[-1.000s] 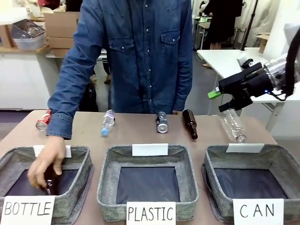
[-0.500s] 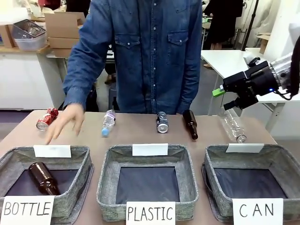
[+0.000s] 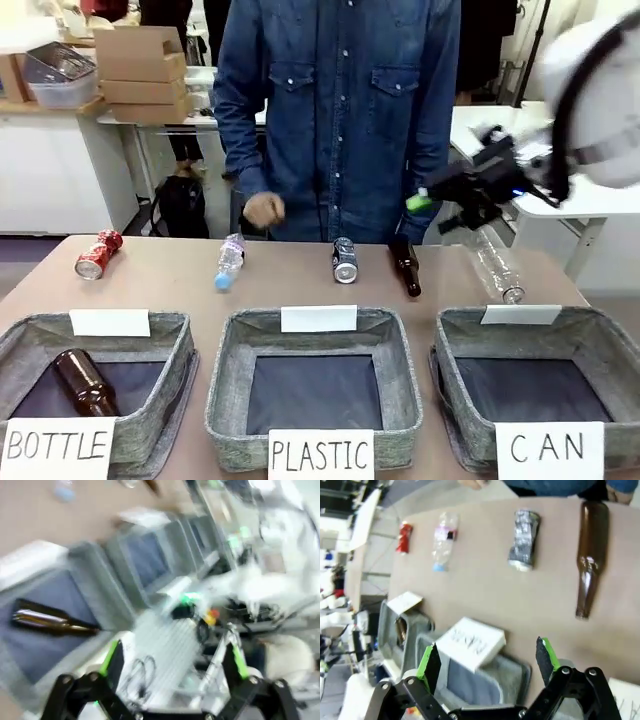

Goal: Sort the can waste into the basket.
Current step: Pick up the can waste from the table and place it in the right Fabric basket.

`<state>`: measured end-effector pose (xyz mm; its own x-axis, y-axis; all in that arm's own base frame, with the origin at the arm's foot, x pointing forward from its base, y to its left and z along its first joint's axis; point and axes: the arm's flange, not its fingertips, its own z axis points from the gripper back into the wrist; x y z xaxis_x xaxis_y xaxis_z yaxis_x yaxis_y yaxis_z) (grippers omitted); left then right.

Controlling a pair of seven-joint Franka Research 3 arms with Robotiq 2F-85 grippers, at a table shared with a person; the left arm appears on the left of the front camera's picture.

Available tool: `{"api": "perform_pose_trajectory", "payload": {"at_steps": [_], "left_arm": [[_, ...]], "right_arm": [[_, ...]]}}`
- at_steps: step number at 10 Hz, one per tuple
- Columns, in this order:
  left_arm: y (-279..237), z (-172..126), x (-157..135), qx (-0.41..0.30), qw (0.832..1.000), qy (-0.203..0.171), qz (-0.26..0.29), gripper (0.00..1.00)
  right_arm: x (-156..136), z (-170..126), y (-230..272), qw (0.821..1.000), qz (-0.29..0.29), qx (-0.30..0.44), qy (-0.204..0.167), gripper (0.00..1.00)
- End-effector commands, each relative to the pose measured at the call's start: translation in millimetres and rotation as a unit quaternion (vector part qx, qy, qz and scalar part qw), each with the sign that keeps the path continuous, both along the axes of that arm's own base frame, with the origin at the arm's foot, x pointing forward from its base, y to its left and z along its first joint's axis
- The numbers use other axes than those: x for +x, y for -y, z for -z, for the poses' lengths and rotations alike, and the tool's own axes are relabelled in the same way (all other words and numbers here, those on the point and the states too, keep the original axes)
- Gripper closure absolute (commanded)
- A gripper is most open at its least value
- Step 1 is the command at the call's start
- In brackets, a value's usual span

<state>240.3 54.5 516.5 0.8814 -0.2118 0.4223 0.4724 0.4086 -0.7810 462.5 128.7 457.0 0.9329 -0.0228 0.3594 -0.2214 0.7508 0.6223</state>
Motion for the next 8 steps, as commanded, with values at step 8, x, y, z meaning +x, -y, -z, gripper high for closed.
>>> {"api": "perform_pose_trajectory", "payload": {"at_steps": [8], "left_arm": [[34.2, 13.5, 3.3, -0.024, 0.994, -0.039, 0.098, 0.00]], "right_arm": [[95.4, 91.4, -119.3, 0.982, 0.052, -0.175, 0.039, 0.00]]}}
